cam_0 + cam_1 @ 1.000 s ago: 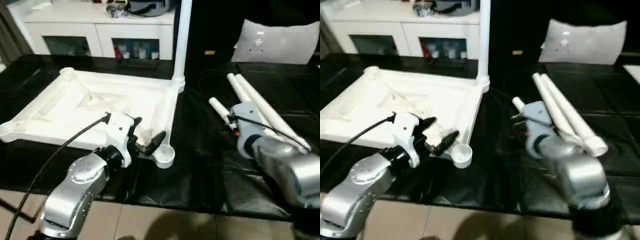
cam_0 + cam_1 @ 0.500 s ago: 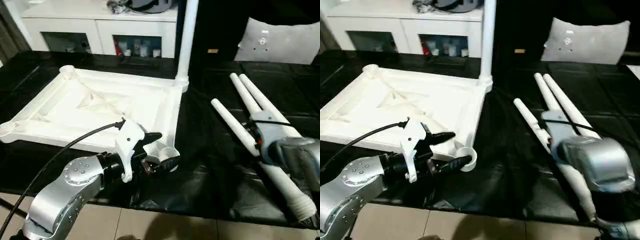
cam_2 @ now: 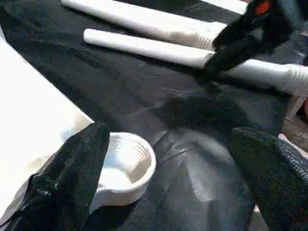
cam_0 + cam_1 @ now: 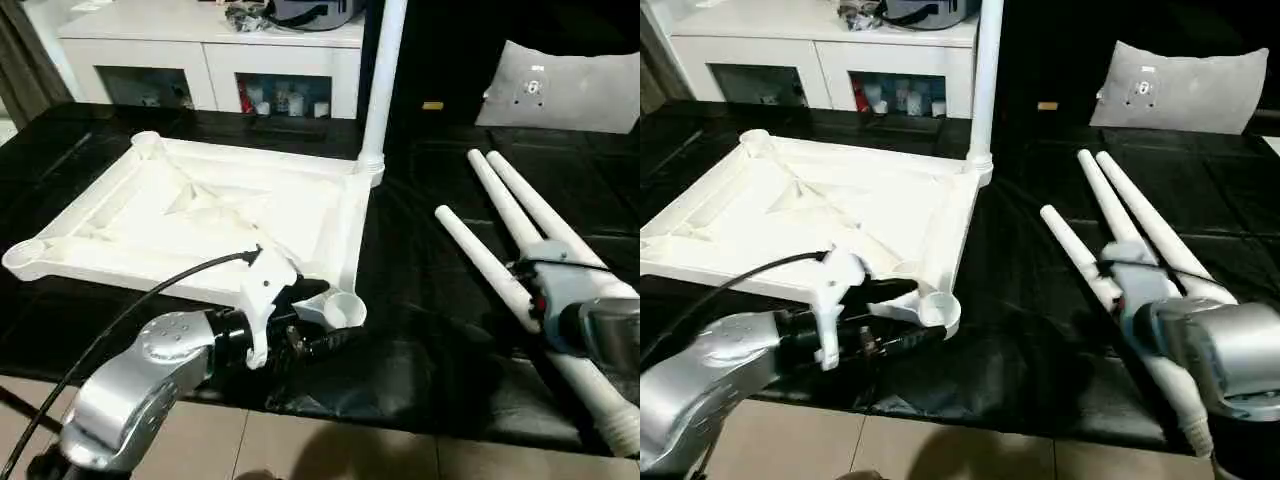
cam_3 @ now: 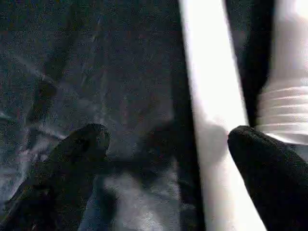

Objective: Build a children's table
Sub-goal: Pick table leg

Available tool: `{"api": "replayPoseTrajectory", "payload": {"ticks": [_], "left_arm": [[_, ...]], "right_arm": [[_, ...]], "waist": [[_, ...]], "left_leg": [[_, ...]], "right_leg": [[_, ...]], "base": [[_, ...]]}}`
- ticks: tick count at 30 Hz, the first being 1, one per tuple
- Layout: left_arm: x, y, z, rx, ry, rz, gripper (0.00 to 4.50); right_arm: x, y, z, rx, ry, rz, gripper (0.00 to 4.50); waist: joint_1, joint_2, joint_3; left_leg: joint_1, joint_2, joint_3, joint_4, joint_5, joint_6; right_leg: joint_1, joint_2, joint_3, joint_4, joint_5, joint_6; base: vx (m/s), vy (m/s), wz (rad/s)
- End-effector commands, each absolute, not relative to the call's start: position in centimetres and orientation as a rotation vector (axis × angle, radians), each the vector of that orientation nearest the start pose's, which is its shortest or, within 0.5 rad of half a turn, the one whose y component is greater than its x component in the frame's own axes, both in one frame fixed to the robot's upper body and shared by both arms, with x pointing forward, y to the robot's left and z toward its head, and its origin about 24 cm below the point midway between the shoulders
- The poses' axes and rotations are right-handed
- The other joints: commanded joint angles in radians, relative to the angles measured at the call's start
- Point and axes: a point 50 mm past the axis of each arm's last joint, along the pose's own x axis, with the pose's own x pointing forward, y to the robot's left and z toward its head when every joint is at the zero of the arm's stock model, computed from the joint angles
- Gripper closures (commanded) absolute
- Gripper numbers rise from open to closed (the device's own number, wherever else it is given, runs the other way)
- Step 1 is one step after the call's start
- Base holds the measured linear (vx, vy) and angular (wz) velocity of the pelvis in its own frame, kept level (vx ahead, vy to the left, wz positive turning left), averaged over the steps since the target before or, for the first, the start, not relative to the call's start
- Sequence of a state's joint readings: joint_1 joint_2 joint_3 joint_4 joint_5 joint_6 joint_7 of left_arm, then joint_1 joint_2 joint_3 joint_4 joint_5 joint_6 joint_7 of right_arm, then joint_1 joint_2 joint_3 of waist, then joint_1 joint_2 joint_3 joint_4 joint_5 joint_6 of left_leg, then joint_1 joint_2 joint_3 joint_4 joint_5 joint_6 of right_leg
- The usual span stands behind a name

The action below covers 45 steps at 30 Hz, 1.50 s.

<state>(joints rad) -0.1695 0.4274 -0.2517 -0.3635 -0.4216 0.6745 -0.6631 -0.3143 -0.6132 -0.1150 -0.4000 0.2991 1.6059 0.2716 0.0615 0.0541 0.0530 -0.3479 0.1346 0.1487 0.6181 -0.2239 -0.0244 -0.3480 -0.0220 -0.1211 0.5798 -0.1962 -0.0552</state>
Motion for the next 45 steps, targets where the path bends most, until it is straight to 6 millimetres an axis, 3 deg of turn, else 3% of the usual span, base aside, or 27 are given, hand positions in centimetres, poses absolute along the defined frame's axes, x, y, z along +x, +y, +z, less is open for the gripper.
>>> {"api": "replayPoseTrajectory", "payload": {"ticks": [1,7,12,17,18,20,23,26,27,28,29,30,31,32,33,34,35,36,37,38,39,40,41,42,43,44,45], "left_arm": [[24.2,10.6,9.1,0.053,0.300,-1.055,0.03],[24.6,11.6,9.9,0.056,0.224,-0.971,0.03],[25.5,13.0,9.0,0.070,0.144,-0.681,0.03],[24.4,13.0,8.8,0.056,0.141,-0.527,0.03],[24.6,13.1,9.0,0.014,0.139,-0.449,0.03],[24.8,13.1,9.5,-0.013,0.124,-0.429,0.03],[24.9,13.0,10.0,-0.024,0.092,-0.425,0.03],[24.8,12.8,10.4,-0.009,0.065,-0.425,0.03],[24.8,12.7,10.5,-0.007,0.066,-0.424,0.03],[24.7,12.6,10.5,-0.007,0.069,-0.419,0.03],[24.6,12.5,10.7,-0.002,0.068,-0.417,0.03],[24.6,12.4,10.8,-0.005,0.067,-0.417,0.03],[24.6,12.4,10.8,-0.007,0.067,-0.414,0.03],[24.5,12.4,10.8,-0.010,0.069,-0.408,0.03],[24.5,12.4,10.8,-0.011,0.070,-0.405,0.03],[24.4,12.4,10.8,-0.011,0.071,-0.404,0.03],[24.4,12.3,10.8,-0.008,0.072,-0.408,0.03],[24.3,12.3,10.8,-0.006,0.073,-0.411,0.03],[24.3,12.2,10.8,-0.004,0.073,-0.414,0.03],[24.3,12.2,10.8,0.002,0.074,-0.418,0.03],[24.3,12.1,10.8,0.005,0.074,-0.418,0.03],[24.3,12.1,10.8,0.006,0.074,-0.420,0.03],[24.3,12.1,10.9,0.011,0.075,-0.428,0.03],[24.3,12.2,10.9,0.013,0.077,-0.428,0.03],[24.3,12.2,11.0,0.014,0.077,-0.427,0.03],[24.3,12.3,11.0,0.015,0.079,-0.426,0.03],[24.4,12.3,11.0,0.004,0.084,-0.426,0.03]], "right_arm": [[24.6,-24.3,12.7,-0.199,0.835,0.057,0.00],[24.7,-24.2,14.3,-0.159,0.726,0.072,0.00],[25.1,-20.6,13.9,-0.097,0.519,0.191,0.00],[24.8,-17.5,13.0,0.025,0.437,0.232,0.00],[24.2,-15.8,12.6,0.091,0.416,0.256,0.00],[23.8,-15.0,12.5,0.119,0.406,0.268,0.00],[23.5,-14.4,12.6,0.101,0.394,0.292,0.00],[23.3,-13.6,12.9,0.068,0.339,0.320,0.00],[23.4,-13.5,13.0,0.065,0.332,0.317,0.00],[23.4,-13.4,13.0,0.065,0.329,0.311,0.00],[23.6,-13.3,13.4,0.056,0.306,0.298,0.00],[23.7,-13.3,13.5,0.055,0.304,0.300,0.00],[23.8,-13.3,13.6,0.058,0.305,0.307,0.00],[23.9,-13.3,13.7,0.048,0.307,0.319,0.00],[23.9,-13.3,13.7,0.036,0.310,0.328,0.00],[24.0,-13.4,13.9,0.015,0.306,0.339,0.00],[24.1,-13.5,13.9,-0.017,0.300,0.351,0.00],[24.2,-13.6,13.9,-0.030,0.301,0.356,0.00],[24.2,-13.7,13.9,-0.038,0.304,0.358,0.00],[24.3,-13.9,13.8,-0.058,0.316,0.357,0.00],[24.3,-14.0,13.8,-0.066,0.322,0.354,0.00],[24.3,-14.0,13.8,-0.074,0.329,0.353,0.00],[24.3,-14.1,13.8,-0.084,0.339,0.357,0.00],[24.3,-14.2,13.7,-0.085,0.358,0.354,0.00],[24.2,-14.2,13.7,-0.086,0.365,0.352,0.00],[24.2,-14.3,13.7,-0.086,0.384,0.348,0.00],[24.2,-14.4,13.7,-0.092,0.402,0.346,0.00]], "waist": [[0.004,-0.011,-0.051],[0.004,-0.005,-0.055],[-0.007,-0.011,-0.047],[-0.013,-0.005,-0.055],[-0.017,-0.001,-0.056],[-0.004,-0.008,-0.049],[-0.008,-0.004,-0.054],[-0.012,-0.011,-0.061],[-0.017,-0.009,-0.062],[-0.023,-0.001,-0.063],[-0.029,0.017,-0.066],[-0.005,0.021,-0.076],[0.001,0.010,-0.077],[-0.005,0.003,-0.068],[-0.011,0.000,-0.073],[-0.023,-0.020,-0.074],[-0.031,-0.079,-0.094],[0.000,-0.083,-0.082],[0.001,-0.070,-0.073],[0.004,-0.071,-0.073],[-0.012,-0.055,-0.069],[-0.011,-0.027,-0.069],[-0.038,0.035,-0.078],[-0.064,0.033,-0.083],[-0.069,0.027,-0.081],[-0.065,0.028,-0.076],[-0.051,0.017,-0.070]], "left_leg": [[0.007,0.097,-0.045,-0.072,-0.098,0.020],[0.001,0.101,-0.046,-0.068,-0.057,0.036],[0.004,0.093,-0.038,-0.070,-0.099,0.043],[0.003,0.114,-0.049,-0.077,-0.089,0.024],[0.061,0.106,0.002,-0.055,-0.139,-0.063],[0.065,0.084,0.022,-0.055,-0.174,-0.085],[0.094,0.103,0.027,-0.057,-0.196,-0.080],[0.085,0.068,0.067,-0.020,-0.227,-0.059],[0.083,0.078,0.060,-0.026,-0.221,-0.037],[0.095,0.100,0.050,-0.035,-0.213,-0.026],[0.115,0.233,0.006,-0.085,-0.158,0.000],[0.076,0.396,-0.035,-0.145,-0.009,0.049],[0.073,0.392,-0.033,-0.144,0.067,0.086],[0.057,0.317,-0.005,-0.125,0.131,0.171],[0.057,0.249,0.034,-0.105,0.080,0.211],[0.048,0.202,0.054,-0.095,0.022,0.224],[-0.008,-0.003,0.108,0.042,-0.165,0.222],[-0.058,-0.027,0.056,0.162,-0.242,0.179],[-0.076,-0.013,0.032,0.169,-0.184,0.136],[-0.080,-0.013,0.006,0.164,-0.146,0.088],[-0.088,0.003,-0.015,0.134,-0.122,0.086],[-0.071,0.022,-0.027,0.091,-0.101,0.103],[0.004,0.194,-0.126,-0.031,0.062,0.157],[0.025,0.339,-0.210,-0.085,0.248,0.171],[0.030,0.304,-0.200,-0.059,0.296,0.187],[0.027,0.225,-0.156,-0.046,0.276,0.234],[0.017,0.176,-0.122,-0.049,0.228,0.336]], "right_leg": [[0.035,-0.142,0.085,-0.097,-0.385,0.002],[0.039,-0.146,0.088,-0.083,-0.302,-0.035],[0.030,-0.141,0.079,-0.103,-0.406,-0.019],[0.029,-0.148,0.086,-0.084,-0.314,-0.039],[-0.021,-0.086,0.115,-0.120,-0.414,0.030],[-0.041,-0.050,0.124,-0.131,-0.483,0.101],[-0.075,-0.023,0.122,-0.127,-0.509,0.213],[-0.105,0.006,0.133,-0.136,-0.572,0.289],[-0.110,0.032,0.116,-0.136,-0.557,0.313],[-0.124,0.045,0.098,-0.130,-0.533,0.312],[-0.146,0.005,0.070,-0.073,-0.447,0.248],[-0.147,-0.062,0.062,0.163,-0.246,0.170],[-0.161,-0.076,0.062,0.203,-0.181,0.137],[-0.157,-0.092,0.070,0.193,-0.052,0.055],[-0.139,-0.086,0.074,0.123,0.062,-0.076],[-0.118,-0.075,0.067,0.093,0.116,-0.156],[-0.035,-0.054,0.095,-0.003,0.248,-0.384],[0.015,-0.164,0.151,-0.069,0.197,-0.514],[0.025,-0.181,0.142,-0.069,0.168,-0.522],[0.026,-0.173,0.127,-0.068,0.150,-0.486],[0.042,-0.173,0.107,-0.082,0.057,-0.407],[0.035,-0.155,0.084,-0.102,-0.014,-0.324],[-0.008,-0.057,-0.011,-0.048,-0.131,-0.046],[-0.101,-0.061,0.015,0.157,-0.283,0.125],[-0.135,-0.068,0.034,0.210,-0.298,0.144],[-0.133,-0.065,0.053,0.216,-0.212,0.093],[-0.106,-0.073,0.086,0.160,-0.117,0.048]], "base": [[0.000,0.000,0.00],[0.000,0.000,0.00],[0.000,0.000,0.00],[0.000,0.000,0.00],[0.000,0.000,0.00],[-0.016,0.012,-0.33],[-0.012,0.024,-0.42],[-0.009,0.034,-0.38],[-0.006,0.032,-0.37],[0.003,0.009,-0.39],[-0.001,-0.027,-0.33],[-0.001,-0.027,-0.33],[-0.004,-0.071,-0.27],[-0.007,-0.131,-0.07],[-0.007,-0.131,-0.07],[0.008,-0.202,0.05],[0.013,-0.212,0.06],[0.013,-0.212,0.06],[0.007,-0.196,-0.04],[-0.016,-0.169,-0.04],[-0.016,-0.169,-0.04],[-0.055,-0.138,0.11],[-0.066,-0.160,0.05],[-0.066,-0.160,0.05],[-0.076,-0.151,-0.03],[-0.091,-0.169,0.00],[-0.091,-0.169,0.00]]}}
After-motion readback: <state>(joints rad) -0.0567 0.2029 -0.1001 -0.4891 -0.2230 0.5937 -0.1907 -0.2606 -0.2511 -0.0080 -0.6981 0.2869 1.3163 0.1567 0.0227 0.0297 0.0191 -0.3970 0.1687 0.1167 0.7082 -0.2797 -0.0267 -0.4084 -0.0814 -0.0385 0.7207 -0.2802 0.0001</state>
